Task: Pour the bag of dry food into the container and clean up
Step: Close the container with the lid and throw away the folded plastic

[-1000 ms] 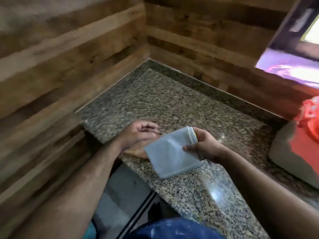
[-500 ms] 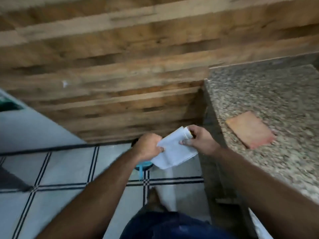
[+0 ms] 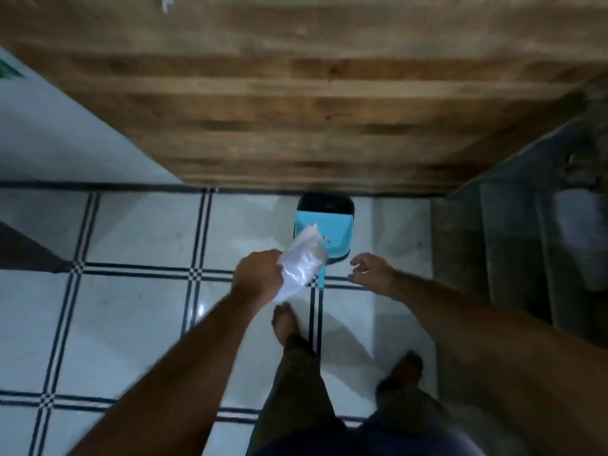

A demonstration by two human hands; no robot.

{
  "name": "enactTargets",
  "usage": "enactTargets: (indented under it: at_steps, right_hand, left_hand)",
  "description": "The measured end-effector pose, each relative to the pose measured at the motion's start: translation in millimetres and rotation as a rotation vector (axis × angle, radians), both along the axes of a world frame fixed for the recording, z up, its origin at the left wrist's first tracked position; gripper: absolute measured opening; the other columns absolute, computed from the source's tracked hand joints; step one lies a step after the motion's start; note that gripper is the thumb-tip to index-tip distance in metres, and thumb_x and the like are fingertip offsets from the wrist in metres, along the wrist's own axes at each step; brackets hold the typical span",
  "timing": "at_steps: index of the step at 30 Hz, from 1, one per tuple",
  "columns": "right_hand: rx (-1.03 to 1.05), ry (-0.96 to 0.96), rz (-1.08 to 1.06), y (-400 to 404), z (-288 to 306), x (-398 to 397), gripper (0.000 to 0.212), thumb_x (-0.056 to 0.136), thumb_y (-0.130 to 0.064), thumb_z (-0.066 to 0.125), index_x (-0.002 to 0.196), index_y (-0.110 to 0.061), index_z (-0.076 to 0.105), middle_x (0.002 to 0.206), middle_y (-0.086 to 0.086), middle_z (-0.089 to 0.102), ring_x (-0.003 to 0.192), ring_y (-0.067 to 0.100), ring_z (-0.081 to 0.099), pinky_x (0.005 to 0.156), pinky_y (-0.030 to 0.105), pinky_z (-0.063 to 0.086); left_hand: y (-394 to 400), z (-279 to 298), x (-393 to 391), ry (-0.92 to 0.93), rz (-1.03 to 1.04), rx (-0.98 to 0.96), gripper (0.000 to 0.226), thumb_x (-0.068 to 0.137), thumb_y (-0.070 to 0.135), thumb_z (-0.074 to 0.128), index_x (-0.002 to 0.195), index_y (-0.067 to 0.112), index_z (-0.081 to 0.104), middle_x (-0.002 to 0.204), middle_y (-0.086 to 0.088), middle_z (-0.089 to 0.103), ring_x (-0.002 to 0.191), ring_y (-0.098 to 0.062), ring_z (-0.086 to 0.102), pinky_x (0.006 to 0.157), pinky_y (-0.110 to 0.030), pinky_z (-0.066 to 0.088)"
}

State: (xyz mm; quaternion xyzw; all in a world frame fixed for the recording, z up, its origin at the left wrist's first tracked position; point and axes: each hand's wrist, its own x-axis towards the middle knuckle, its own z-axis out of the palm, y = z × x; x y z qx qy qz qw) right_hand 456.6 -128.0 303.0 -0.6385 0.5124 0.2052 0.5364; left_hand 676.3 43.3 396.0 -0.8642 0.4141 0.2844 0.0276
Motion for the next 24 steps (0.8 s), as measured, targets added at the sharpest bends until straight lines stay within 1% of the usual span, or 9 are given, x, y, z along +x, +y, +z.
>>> enactTargets:
  at_steps: [2,5,10,13,16,18,20,22,24]
  right_hand:
    - [0.077,0.048,0.039,6.0,-42.6,30.0,0.056,0.091,-0.029,0.085,0.137,-0.011,0.058,0.119,0.005,0.06,0.093,0.018,0.061,0.062,0.018,0.046]
    - [0.116,0.095,-0.004,11.5,-117.4,72.2,0.057,0.094,-0.029,0.082,0.14,-0.007,0.057,0.123,0.005,0.057,0.107,0.023,0.061,0.084,0.03,0.051]
    - [0.214,0.21,-0.349,26.0,-267.6,104.2,0.063,0.074,-0.023,0.092,0.125,0.0,0.062,0.118,0.018,0.071,0.098,0.029,0.068,0.085,0.045,0.062]
    - [0.236,0.277,-0.565,35.7,-310.8,114.0,0.052,0.077,-0.009,0.094,0.115,-0.006,0.059,0.098,0.009,0.065,0.082,0.022,0.062,0.071,0.034,0.053]
    - [0.321,0.295,-0.674,49.2,-347.9,112.2,0.071,0.06,-0.026,0.092,0.123,-0.01,0.065,0.092,0.004,0.066,0.073,0.02,0.062,0.052,0.03,0.047]
    - [0.25,0.281,-0.725,59.8,-356.4,112.6,0.074,0.067,-0.032,0.086,0.134,-0.019,0.058,0.107,0.005,0.073,0.093,0.027,0.071,0.068,0.04,0.06]
    - [0.089,0.241,-0.704,64.0,-344.9,112.0,0.054,0.079,-0.041,0.081,0.127,-0.029,0.059,0.11,0.001,0.075,0.1,0.028,0.073,0.088,0.049,0.063]
    - [0.006,0.225,-0.668,56.4,-319.8,106.4,0.039,0.085,-0.061,0.067,0.114,-0.036,0.061,0.103,-0.002,0.074,0.095,0.028,0.074,0.088,0.051,0.063]
    - [-0.053,0.226,-0.654,39.5,-283.8,100.4,0.041,0.086,-0.069,0.061,0.106,-0.033,0.06,0.093,0.0,0.073,0.084,0.029,0.074,0.075,0.048,0.065]
  left_hand:
    - [3.6,-37.1,33.1,0.013,-0.003,0.056,0.028,0.109,0.03,0.052,0.126,0.017,0.069,0.126,-0.009,0.075,0.117,-0.035,0.068,0.097,-0.038,0.05]
    - [6.9,-94.3,69.5,0.031,0.023,0.089,0.027,0.108,0.029,0.054,0.125,0.015,0.07,0.124,-0.01,0.075,0.115,-0.036,0.069,0.097,-0.04,0.051]
    - [15.2,-191.6,91.3,0.065,0.095,0.138,0.029,0.109,0.033,0.054,0.125,0.017,0.072,0.12,-0.01,0.077,0.11,-0.033,0.072,0.093,-0.039,0.054]
    - [28.0,-241.2,86.2,0.086,0.131,0.162,0.032,0.109,0.033,0.054,0.129,0.017,0.073,0.123,-0.012,0.077,0.113,-0.034,0.072,0.098,-0.04,0.053]
    - [40.8,-271.3,79.5,0.094,0.168,0.139,0.031,0.108,0.031,0.055,0.127,0.015,0.074,0.117,-0.013,0.079,0.108,-0.035,0.074,0.094,-0.042,0.055]
    - [41.7,-275.5,78.0,0.098,0.141,0.138,0.03,0.108,0.029,0.056,0.128,0.016,0.074,0.113,-0.014,0.079,0.104,-0.038,0.074,0.091,-0.043,0.056]
    - [35.6,-268.2,79.3,0.102,0.128,0.101,0.031,0.106,0.025,0.058,0.132,0.018,0.074,0.112,-0.016,0.08,0.103,-0.041,0.074,0.091,-0.045,0.056]
    - [22.6,-254.6,81.6,0.107,0.125,0.05,0.033,0.105,0.022,0.059,0.135,0.018,0.074,0.111,-0.017,0.08,0.101,-0.042,0.075,0.091,-0.045,0.058]
    - [6.3,-242.9,83.6,0.097,0.077,-0.011,0.035,0.105,0.023,0.056,0.135,0.017,0.073,0.11,-0.018,0.08,0.097,-0.042,0.076,0.088,-0.046,0.06]
